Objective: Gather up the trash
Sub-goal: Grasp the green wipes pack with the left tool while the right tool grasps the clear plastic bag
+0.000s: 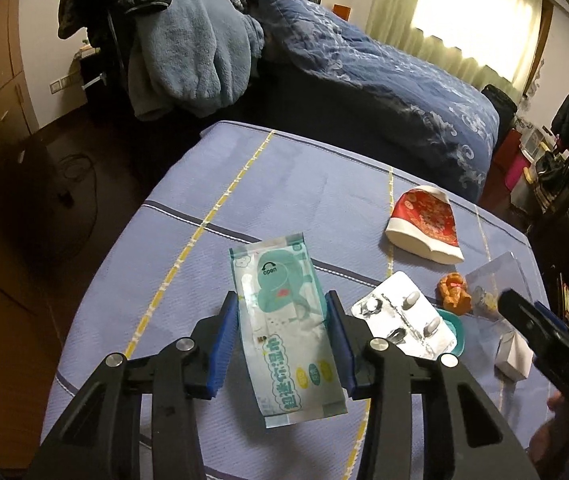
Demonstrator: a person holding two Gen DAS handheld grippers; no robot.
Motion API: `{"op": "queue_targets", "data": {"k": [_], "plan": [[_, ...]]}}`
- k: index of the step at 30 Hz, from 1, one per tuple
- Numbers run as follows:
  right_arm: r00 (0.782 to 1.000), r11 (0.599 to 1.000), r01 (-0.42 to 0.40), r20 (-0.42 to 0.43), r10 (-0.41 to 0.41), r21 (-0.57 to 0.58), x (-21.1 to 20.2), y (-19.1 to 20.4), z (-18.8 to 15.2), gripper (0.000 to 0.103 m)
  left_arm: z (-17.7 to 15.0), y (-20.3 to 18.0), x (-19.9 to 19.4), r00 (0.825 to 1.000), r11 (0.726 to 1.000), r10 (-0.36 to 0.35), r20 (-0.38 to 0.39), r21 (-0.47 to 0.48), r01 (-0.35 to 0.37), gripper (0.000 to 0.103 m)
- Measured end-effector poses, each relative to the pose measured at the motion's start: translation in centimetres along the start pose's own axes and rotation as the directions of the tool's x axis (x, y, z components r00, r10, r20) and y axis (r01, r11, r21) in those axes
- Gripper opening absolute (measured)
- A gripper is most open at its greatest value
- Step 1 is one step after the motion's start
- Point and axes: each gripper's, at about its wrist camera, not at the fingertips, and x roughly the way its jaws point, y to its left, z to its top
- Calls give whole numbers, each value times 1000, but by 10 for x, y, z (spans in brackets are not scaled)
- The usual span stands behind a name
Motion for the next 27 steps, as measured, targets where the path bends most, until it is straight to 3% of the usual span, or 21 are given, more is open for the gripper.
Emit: {"op": "queue_targets", "data": {"k": [4,6,17,27], "plan": [[1000,1000,-2,-26,1,-21,9,4,-1,56,-1,0,-1,1000,1000,4,-2,6,-4,44],[999,1000,-11,-30,10,-26,9,5,-3,54,-2,0,-2,1000,1000,9,-2,9,-9,44],[999,999,-34,13,34,-35,-36,1,-22,54,-12,5,-24,1000,1000,17,21,11,-17,44],[998,999,-32,59,33,-30,-101,-13,-57,54,-27,1,-76,995,997,-79,66,21,78,44]]}}
